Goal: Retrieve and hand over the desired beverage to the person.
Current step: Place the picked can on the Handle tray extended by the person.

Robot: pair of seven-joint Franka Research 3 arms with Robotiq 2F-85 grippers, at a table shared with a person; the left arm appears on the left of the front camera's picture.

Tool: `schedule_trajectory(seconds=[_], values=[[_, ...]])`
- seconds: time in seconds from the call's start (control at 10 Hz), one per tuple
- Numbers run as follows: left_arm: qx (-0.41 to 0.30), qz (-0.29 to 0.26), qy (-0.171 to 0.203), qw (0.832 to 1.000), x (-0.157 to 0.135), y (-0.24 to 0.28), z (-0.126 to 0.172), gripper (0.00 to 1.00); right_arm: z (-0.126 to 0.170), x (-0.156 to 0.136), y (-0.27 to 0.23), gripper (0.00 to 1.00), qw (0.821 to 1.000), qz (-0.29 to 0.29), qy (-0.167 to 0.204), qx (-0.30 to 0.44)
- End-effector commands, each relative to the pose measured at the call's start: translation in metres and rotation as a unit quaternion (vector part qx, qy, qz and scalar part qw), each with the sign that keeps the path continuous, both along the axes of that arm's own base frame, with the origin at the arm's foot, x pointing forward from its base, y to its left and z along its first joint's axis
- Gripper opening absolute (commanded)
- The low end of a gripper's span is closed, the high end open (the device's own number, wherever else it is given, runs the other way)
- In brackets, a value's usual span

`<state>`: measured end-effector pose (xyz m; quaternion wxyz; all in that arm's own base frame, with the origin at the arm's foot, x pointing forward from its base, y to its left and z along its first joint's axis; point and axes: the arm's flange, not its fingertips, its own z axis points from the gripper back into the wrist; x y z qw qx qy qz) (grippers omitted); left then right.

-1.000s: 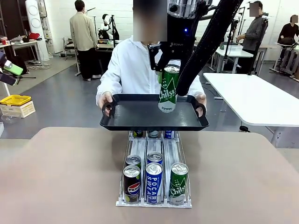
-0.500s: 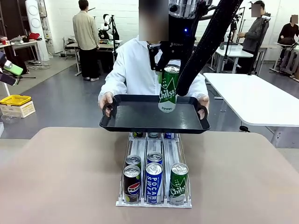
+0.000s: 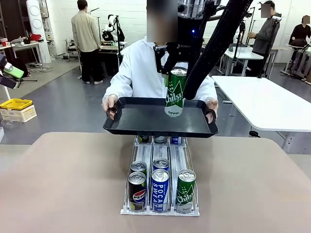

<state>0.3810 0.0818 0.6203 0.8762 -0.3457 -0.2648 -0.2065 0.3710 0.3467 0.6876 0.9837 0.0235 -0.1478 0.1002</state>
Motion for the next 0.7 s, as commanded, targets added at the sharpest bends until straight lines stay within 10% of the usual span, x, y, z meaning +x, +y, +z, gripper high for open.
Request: schedule_trajectory(seconds=[0.0, 0.6], values=[[-0.007, -0.009, -0.011, 1.000, 0.001, 0.001, 0.000, 1.00, -0.001, -0.005, -0.004, 0.38, 1.000, -0.007, -0.005, 0.001], [-0.007, -0.009, -0.011, 1.000, 0.001, 0.001, 0.000, 1.00, 0.005, 0.041, 0.018, 0.58, 0.998, 0.012, -0.055, -0.020]])
